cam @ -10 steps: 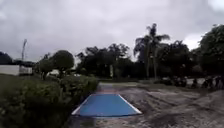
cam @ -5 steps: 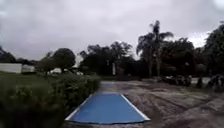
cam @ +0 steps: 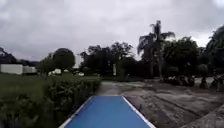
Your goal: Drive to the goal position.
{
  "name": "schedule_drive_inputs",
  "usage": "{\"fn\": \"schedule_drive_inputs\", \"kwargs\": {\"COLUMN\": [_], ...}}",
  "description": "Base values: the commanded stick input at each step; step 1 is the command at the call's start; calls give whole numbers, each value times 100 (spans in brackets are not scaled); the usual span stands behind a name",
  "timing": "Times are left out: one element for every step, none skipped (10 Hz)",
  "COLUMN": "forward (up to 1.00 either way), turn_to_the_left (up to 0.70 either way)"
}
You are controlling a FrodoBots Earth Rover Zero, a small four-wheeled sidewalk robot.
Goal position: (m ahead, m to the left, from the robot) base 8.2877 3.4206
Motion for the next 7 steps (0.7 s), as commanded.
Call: {"fn": "schedule_drive_inputs", "kwargs": {"forward": [50, 50, 50, 50, 50, 50, 50], "turn_to_the_left": [0, 0, 0, 0, 0, 0, 0]}}
